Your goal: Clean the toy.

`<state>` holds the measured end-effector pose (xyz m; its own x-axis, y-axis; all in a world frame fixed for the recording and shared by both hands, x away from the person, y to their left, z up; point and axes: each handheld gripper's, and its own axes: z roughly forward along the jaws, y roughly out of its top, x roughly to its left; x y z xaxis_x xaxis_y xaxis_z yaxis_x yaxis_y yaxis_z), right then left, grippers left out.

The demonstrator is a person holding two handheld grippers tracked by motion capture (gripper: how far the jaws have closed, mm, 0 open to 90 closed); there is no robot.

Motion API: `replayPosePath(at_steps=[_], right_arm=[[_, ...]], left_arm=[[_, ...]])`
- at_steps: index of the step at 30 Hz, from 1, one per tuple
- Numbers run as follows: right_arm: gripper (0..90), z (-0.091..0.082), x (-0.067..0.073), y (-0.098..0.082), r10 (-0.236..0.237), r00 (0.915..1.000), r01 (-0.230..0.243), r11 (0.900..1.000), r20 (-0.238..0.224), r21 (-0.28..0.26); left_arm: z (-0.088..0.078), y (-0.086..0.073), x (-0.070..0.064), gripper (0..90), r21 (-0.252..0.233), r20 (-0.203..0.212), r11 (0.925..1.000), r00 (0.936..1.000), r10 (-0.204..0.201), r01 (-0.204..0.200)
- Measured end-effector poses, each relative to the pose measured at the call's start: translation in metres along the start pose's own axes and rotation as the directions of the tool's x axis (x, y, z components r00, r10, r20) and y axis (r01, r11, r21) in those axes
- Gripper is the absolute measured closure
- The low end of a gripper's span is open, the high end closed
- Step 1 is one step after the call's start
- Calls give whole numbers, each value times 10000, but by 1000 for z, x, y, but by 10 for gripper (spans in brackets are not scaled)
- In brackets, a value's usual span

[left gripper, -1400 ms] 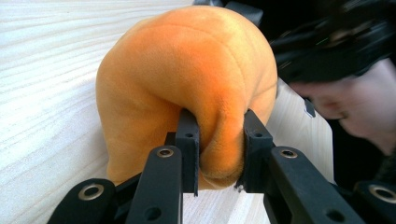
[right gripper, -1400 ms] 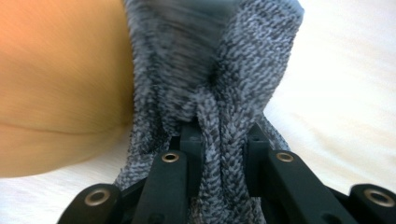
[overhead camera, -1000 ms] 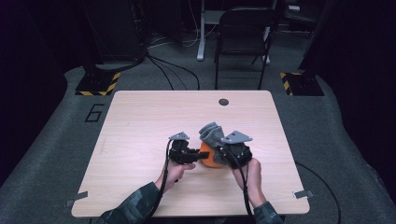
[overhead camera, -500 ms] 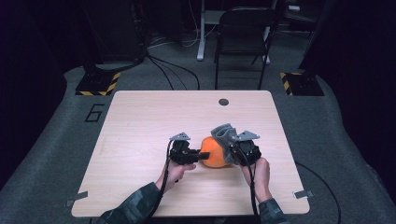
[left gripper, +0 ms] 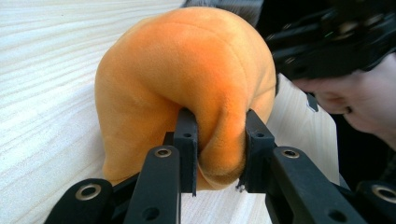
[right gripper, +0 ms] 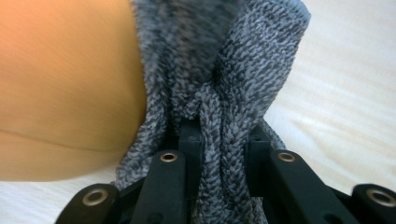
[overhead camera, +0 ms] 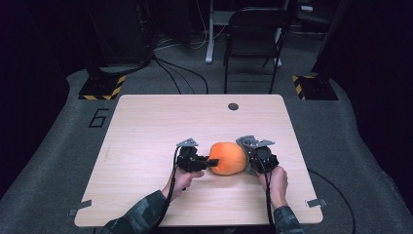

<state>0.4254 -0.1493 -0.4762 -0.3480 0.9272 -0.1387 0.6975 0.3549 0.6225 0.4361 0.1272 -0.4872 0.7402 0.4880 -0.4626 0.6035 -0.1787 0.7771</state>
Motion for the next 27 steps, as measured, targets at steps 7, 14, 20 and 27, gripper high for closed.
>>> replayPosePath(at_steps=[7, 14, 20, 27], right_arm=[[752, 17, 3, -4, -308, 9993, 290, 9954, 190, 916], [750, -48, -4, 17, -163, 9994, 192, 9948, 292, -1002], [753, -84, 37, 34, -1219, 9917, 1115, 9739, -411, -1977], [765, -46, 55, 27, -1659, 9861, 1637, 9794, -90, -1183]], left_arm=[[-1, 0, 1, 726, -30, -4, 10000, 10000, -41, 41], [-1, 0, 2, 722, -84, -43, 9999, 10000, -58, 58], [-1, 0, 2, 718, -51, -67, 10000, 10000, 69, -70], [0, 0, 4, 642, -20, -194, 9991, 9989, 426, -427]])
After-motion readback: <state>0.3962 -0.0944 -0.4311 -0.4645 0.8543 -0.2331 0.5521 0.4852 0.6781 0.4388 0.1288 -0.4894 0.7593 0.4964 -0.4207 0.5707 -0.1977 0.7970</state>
